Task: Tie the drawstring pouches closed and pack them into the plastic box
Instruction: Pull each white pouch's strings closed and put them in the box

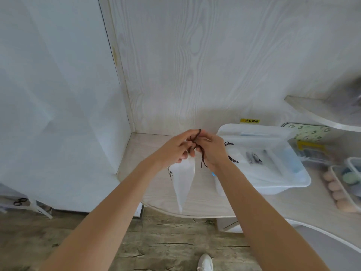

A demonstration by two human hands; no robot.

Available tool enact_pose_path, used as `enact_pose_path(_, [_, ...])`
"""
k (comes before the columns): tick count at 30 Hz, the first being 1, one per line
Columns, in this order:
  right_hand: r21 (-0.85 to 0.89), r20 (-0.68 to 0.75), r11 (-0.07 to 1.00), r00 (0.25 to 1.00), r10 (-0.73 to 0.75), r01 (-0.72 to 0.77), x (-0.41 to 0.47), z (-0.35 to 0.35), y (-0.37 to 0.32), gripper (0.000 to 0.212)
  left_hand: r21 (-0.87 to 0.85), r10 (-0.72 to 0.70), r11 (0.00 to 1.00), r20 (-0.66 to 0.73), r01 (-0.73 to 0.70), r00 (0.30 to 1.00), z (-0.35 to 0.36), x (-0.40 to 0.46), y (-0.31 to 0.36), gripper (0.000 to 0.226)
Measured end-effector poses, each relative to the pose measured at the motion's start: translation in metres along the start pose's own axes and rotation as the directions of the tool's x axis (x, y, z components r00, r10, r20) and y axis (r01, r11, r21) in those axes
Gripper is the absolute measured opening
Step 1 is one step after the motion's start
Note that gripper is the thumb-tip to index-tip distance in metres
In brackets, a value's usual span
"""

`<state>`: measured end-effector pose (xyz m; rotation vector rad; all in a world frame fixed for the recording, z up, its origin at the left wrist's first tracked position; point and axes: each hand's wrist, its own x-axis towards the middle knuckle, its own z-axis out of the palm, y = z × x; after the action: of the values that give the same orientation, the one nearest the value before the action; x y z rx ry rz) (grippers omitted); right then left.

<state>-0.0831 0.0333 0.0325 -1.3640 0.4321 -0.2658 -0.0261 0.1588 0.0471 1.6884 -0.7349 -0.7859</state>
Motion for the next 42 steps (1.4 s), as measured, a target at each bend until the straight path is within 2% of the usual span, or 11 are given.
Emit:
enact_pose_path(5, [0.137,0.242,0.982,0.965,0.096,-0.132,-0.001,-0.014,-0.007,0.017,0.082,0.027,0.996,-0.056,-0.022,0.998,0.0,0.005,0.004,0.042])
enact_pose_path(9, [-0.032,0.207,0.996,0.975,0.083,-0.078,0.002,-0.019,-0.009,0.014,0.104,-0.008,0.994,-0.089,0.017,0.996,0.005,0.008,0.005,0.023])
enact_pose_path(12, [0.016,0.195,0.989,0.971,0.139,-0.145,0.006,-0.021,-0.012,0.017,-0.025,-0.075,0.997,-0.191,0.072,0.979,0.004,0.011,0.003,0.029])
enact_pose_path(15, [0.193,0.198,0.948,0.956,0.215,-0.253,0.009,-0.023,-0.012,0.02,-0.155,-0.117,0.984,-0.203,0.086,0.972,-0.001,0.01,0.001,0.019])
enact_pose_path(19, [0.257,0.24,0.923,0.944,0.225,-0.286,0.011,-0.024,-0.009,0.023,-0.273,-0.182,0.954,-0.21,0.121,0.961,-0.004,0.007,-0.003,0.012])
enact_pose_path(24, [0.132,0.299,0.971,0.942,0.155,-0.201,0.011,-0.025,-0.016,0.022,-0.322,-0.267,0.929,-0.235,0.185,0.935,-0.007,0.011,-0.001,0.012])
enact_pose_path(27, [-0.136,0.267,0.99,0.961,0.073,-0.038,0.012,-0.025,-0.018,0.016,-0.284,-0.267,0.939,-0.247,0.194,0.931,-0.01,0.013,0.001,0.01])
enact_pose_path(29, [-0.34,0.224,0.939,0.974,0.024,0.055,0.012,-0.027,-0.021,0.006,-0.256,-0.266,0.946,-0.257,0.2,0.929,-0.013,0.014,0.002,0.009])
enact_pose_path(32, [-0.475,0.219,0.866,0.974,-0.057,0.157,0.013,-0.027,-0.029,0.005,-0.266,-0.263,0.946,-0.284,0.188,0.922,-0.012,0.016,0.005,0.013])
enact_pose_path(36, [-0.651,0.206,0.706,0.96,-0.191,0.28,0.015,-0.025,-0.028,0.006,-0.243,-0.205,0.962,-0.346,0.124,0.916,-0.006,0.021,0.006,0.012])
enact_pose_path(42, [-0.789,0.3,0.355,0.819,-0.489,0.501,0.022,-0.024,-0.015,0.01,-0.106,-0.128,0.99,-0.399,0.092,0.908,-0.002,0.023,0.009,0.007])
